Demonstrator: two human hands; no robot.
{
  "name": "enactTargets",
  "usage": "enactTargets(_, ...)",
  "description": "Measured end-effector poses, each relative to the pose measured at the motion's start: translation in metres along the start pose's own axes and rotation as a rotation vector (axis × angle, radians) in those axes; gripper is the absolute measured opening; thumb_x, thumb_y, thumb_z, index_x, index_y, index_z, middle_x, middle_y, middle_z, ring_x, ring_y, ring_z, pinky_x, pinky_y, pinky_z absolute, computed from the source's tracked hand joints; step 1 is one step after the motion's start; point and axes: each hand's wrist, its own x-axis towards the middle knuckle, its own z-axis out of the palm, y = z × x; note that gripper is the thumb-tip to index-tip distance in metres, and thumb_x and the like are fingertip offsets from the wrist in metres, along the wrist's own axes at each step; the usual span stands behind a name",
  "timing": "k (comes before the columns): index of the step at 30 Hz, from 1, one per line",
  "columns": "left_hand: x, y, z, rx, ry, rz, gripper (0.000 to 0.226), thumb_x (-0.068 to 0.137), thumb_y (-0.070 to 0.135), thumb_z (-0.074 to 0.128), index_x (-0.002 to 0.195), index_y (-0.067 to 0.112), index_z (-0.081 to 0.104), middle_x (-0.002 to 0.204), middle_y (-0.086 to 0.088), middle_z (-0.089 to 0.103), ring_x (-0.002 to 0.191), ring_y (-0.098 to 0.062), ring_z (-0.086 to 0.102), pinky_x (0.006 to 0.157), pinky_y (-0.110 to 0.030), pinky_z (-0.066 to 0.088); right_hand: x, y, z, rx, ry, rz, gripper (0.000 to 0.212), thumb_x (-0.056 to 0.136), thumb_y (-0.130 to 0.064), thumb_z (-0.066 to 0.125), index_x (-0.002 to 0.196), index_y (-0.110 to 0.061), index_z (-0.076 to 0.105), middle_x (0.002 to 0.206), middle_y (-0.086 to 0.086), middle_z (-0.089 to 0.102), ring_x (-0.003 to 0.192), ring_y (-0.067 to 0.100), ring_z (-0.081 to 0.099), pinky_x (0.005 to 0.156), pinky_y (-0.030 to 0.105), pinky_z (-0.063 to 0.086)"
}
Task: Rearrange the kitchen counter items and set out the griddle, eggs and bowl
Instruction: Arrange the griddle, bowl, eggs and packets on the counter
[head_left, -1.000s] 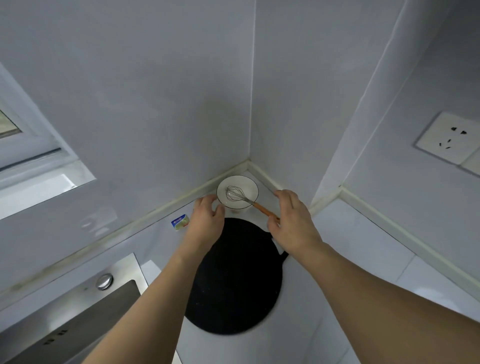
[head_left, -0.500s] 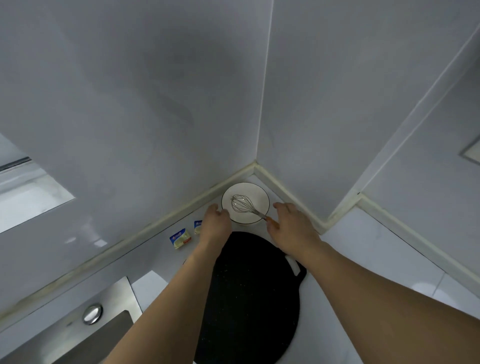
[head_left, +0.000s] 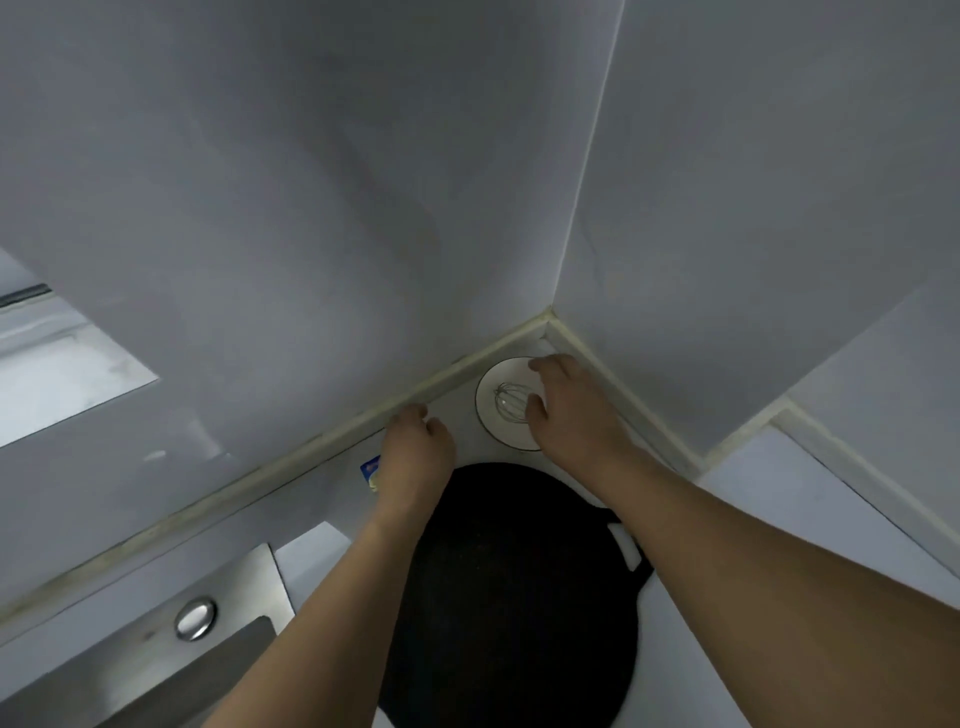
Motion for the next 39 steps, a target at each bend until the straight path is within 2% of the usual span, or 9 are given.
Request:
enactTargets(2,0.002,-0.019,-0.016,0.133,0.018,0.014,0.035,0.096,0.013,0.043,0.129,0.004,0.053,0.129,-0.017,0.054,0.108,-0.035,0.057,0.075,-0.029,0.041,0.006,-0.026,0.014,0.026,-0.033,-0.137,0.042,0.092,-0.014,0.050,0.133,-0.007,0.049,0.132,0.012,0.048,0.117,0.028,0.047,0.100,0.037,0.039)
enactTargets(6,0.008,-0.053,-0.035,0.372,-0.004,0.047,0.042,0.090,0.018,0.056,0.130,0.005,0.051,0.133,-0.017,0.052,0.115,-0.037,0.052,0.088,-0.036,0.045,0.016,-0.059,0.049,-0.056,-0.132,-0.311,0.046,0.087,-0.014,0.054,0.132,-0.007,0.049,0.129,0.014,0.048,0.116,0.032,0.047,0.094,0.042,0.042)
enactTargets(11,0.016,-0.076,-0.038,0.527,-0.071,0.121,0.043,0.087,0.022,0.058,0.126,0.007,0.049,0.133,-0.014,0.047,0.117,-0.035,0.048,0.088,-0.041,0.047,0.021,-0.058,0.089,-0.231,-0.325,-0.291,0.054,0.089,-0.017,0.053,0.140,-0.009,0.038,0.136,0.012,0.040,0.121,0.031,0.041,0.094,0.035,0.037)
enactTargets(16,0.027,-0.087,-0.032,0.687,-0.071,0.227,0.045,0.085,0.027,0.060,0.127,0.011,0.050,0.128,-0.009,0.048,0.116,-0.029,0.048,0.082,-0.035,0.045,0.026,-0.060,0.118,-0.329,-0.407,-0.251,0.057,0.089,-0.020,0.056,0.140,-0.008,0.035,0.138,0.012,0.038,0.125,0.030,0.038,0.095,0.037,0.037)
enactTargets(21,0.035,-0.091,-0.036,0.664,-0.099,0.221,0.036,0.087,0.026,0.059,0.120,0.011,0.055,0.124,-0.009,0.049,0.109,-0.029,0.053,0.073,-0.030,0.040,0.029,-0.064,0.128,-0.385,-0.426,-0.194,0.046,0.087,-0.011,0.056,0.132,-0.006,0.043,0.130,0.014,0.042,0.118,0.030,0.042,0.088,0.035,0.038)
enactTargets(27,0.016,-0.088,-0.049,0.606,-0.088,0.180,0.026,0.087,0.023,0.059,0.107,0.007,0.055,0.115,-0.013,0.053,0.097,-0.032,0.057,0.064,-0.030,0.038,0.008,-0.064,0.109,-0.227,-0.351,-0.213,0.041,0.091,-0.017,0.054,0.131,-0.009,0.046,0.127,0.011,0.044,0.113,0.028,0.045,0.079,0.032,0.038)
enactTargets(30,-0.011,-0.078,-0.052,0.598,-0.077,0.180,0.027,0.087,0.023,0.060,0.109,0.009,0.056,0.115,-0.010,0.049,0.098,-0.033,0.057,0.066,-0.032,0.039,-0.021,-0.058,0.089,-0.154,-0.372,-0.204,0.041,0.089,-0.018,0.055,0.128,-0.009,0.049,0.124,0.011,0.045,0.110,0.029,0.047,0.084,0.035,0.044)
enactTargets(34,-0.054,-0.059,-0.042,0.593,-0.096,0.242,0.032,0.085,0.027,0.061,0.112,0.011,0.058,0.113,-0.009,0.050,0.095,-0.033,0.060,0.076,-0.038,0.051,-0.069,-0.042,0.059,-0.082,-0.392,-0.126,0.046,0.088,-0.019,0.058,0.131,-0.009,0.048,0.125,0.011,0.044,0.113,0.029,0.047,0.092,0.040,0.046)
enactTargets(39,-0.123,-0.039,-0.006,0.591,-0.169,0.374,0.042,0.086,0.029,0.059,0.125,0.015,0.055,0.118,-0.006,0.050,0.103,-0.029,0.057,0.085,-0.040,0.050,-0.149,0.004,0.017,-0.074,-0.355,-0.003,0.055,0.087,-0.022,0.061,0.139,-0.013,0.043,0.130,0.007,0.044,0.118,0.025,0.047,0.098,0.036,0.044)
